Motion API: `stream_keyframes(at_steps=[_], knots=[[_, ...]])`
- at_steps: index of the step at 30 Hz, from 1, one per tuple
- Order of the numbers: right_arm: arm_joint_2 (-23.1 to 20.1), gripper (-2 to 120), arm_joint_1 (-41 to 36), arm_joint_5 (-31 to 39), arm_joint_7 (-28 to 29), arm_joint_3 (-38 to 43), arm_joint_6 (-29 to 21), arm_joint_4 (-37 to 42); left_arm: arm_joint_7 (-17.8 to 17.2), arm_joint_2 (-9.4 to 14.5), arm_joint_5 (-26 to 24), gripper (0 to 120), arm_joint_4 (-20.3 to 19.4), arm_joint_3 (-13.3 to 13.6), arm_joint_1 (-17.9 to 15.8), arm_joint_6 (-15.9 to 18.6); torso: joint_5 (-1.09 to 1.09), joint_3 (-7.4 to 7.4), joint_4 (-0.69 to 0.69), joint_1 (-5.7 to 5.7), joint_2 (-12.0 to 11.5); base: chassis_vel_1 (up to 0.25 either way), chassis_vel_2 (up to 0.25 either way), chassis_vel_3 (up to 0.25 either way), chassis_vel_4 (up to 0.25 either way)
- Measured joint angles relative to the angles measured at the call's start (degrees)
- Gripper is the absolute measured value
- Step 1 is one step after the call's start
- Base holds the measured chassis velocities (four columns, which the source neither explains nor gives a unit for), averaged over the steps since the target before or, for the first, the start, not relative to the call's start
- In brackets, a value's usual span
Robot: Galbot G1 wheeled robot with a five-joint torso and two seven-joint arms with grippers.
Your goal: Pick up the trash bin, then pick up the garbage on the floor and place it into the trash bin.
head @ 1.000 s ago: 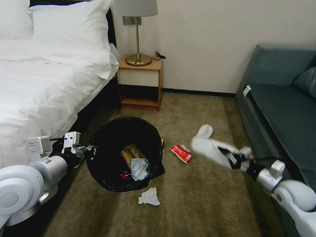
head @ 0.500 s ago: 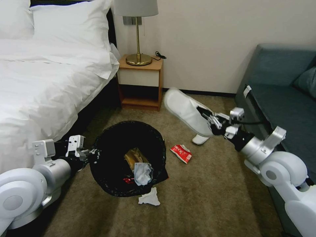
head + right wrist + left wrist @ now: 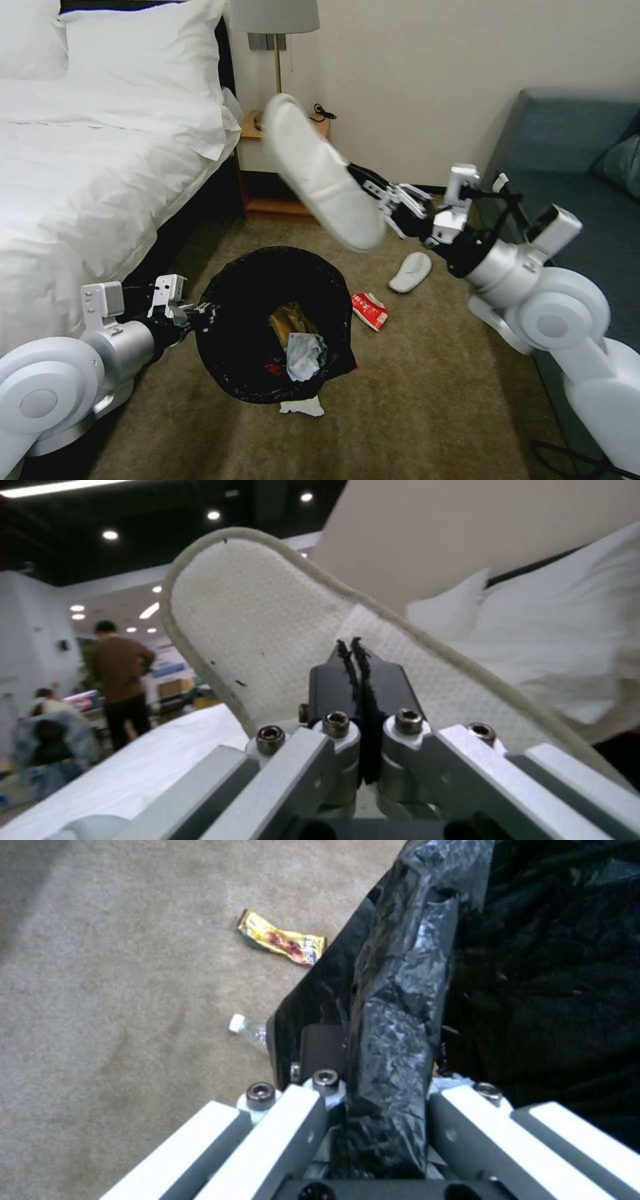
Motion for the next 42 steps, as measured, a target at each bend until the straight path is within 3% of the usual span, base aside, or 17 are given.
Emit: stream_keyframes(at_steps=[5, 15, 22, 33, 36, 38, 42], knots=[[2.9, 0, 3.8, -0.2, 1.7, -7.7, 0.6, -0.6, 1.0, 0.1, 0.0, 2, 0.0, 1.1, -0.9, 0.0, 0.0, 0.0, -0.01, 0.0, 0.0, 0.0, 0.0, 0.0, 0.0], [5.3, 0, 4.4, -1.5, 3.8, -17.5, 1.4, -0.9, 2.6, 0.0, 0.6, 2, 0.5, 1.0, -1.2, 0.0, 0.0, 0.0, -0.01, 0.0, 0.0, 0.0, 0.0, 0.0, 0.0], [6.6, 0, 3.1, -3.4, 4.8, -19.8, 1.6, -1.7, 3.3, 0.0, 0.7, 2, 0.7, 0.6, -1.3, 0.0, 0.0, 0.0, -0.01, 0.0, 0.0, 0.0, 0.0, 0.0, 0.0], [5.0, 0, -1.7, -6.9, 3.4, -20.6, 0.9, -1.9, 2.9, 0.1, 0.7, 2, 1.6, 0.5, -1.9, 0.0, 0.0, -0.01, -0.01, 0.0, 0.0, 0.0, 0.0, 0.0, 0.0], [4.7, 6, -2.5, -8.3, 2.2, -20.5, 0.8, -2.3, 2.9, 0.1, 0.6, 2, 1.8, 0.5, -2.2, 0.0, 0.0, 0.0, -0.01, 0.0, 0.0, 0.0, 0.0, 0.0, 0.0], [4.3, 19, -3.3, -9.7, 1.4, -20.0, 0.8, -2.5, 2.9, 0.3, 0.5, 2, 2.0, 0.5, -2.5, 0.0, 0.01, -0.01, -0.02, 0.0, 0.0, 0.0, 0.0, 0.0, 0.0], [4.2, 31, -3.8, -10.6, 1.2, -19.9, 0.9, -2.4, 3.0, 0.4, 0.4, 2, 2.0, 0.5, -2.6, 0.0, 0.0, 0.0, -0.01, 0.0, 0.0, 0.0, 0.0, 0.0, 0.0]])
